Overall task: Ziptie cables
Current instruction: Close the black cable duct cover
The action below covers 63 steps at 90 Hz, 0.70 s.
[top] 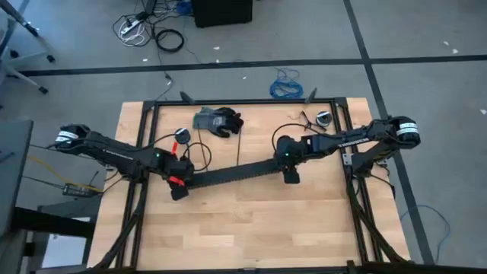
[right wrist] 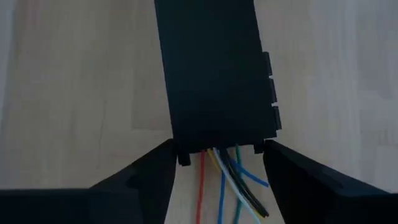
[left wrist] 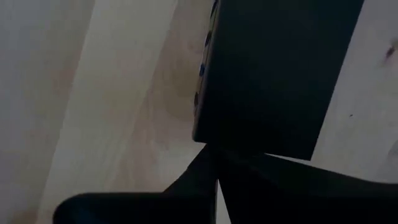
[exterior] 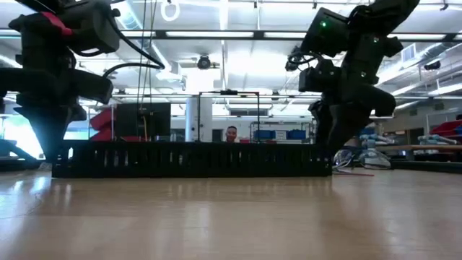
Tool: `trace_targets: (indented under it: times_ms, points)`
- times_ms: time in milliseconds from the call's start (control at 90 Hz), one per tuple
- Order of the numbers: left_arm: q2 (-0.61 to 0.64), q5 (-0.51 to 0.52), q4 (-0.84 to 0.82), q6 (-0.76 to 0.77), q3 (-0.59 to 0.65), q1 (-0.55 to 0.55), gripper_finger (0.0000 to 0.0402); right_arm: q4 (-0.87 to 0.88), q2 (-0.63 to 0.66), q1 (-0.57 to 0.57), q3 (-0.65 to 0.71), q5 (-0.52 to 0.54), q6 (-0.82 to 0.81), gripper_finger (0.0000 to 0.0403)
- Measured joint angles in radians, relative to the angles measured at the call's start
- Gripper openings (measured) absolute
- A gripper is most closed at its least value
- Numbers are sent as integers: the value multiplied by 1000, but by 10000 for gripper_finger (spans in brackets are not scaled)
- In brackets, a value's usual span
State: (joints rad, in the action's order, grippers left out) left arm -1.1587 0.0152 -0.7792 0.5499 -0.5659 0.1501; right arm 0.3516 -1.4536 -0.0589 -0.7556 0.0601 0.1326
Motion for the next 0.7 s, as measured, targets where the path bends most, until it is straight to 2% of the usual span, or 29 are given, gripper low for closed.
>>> trace_targets:
  times_ms: [489, 700]
  points:
    - [0, 5, 0, 1, 0, 0, 0, 23, 1, 0, -1, 4, -20, 236]
    - [0, 0, 0, 1, 0, 0, 0, 19, 1, 1, -1, 8, -44, 270]
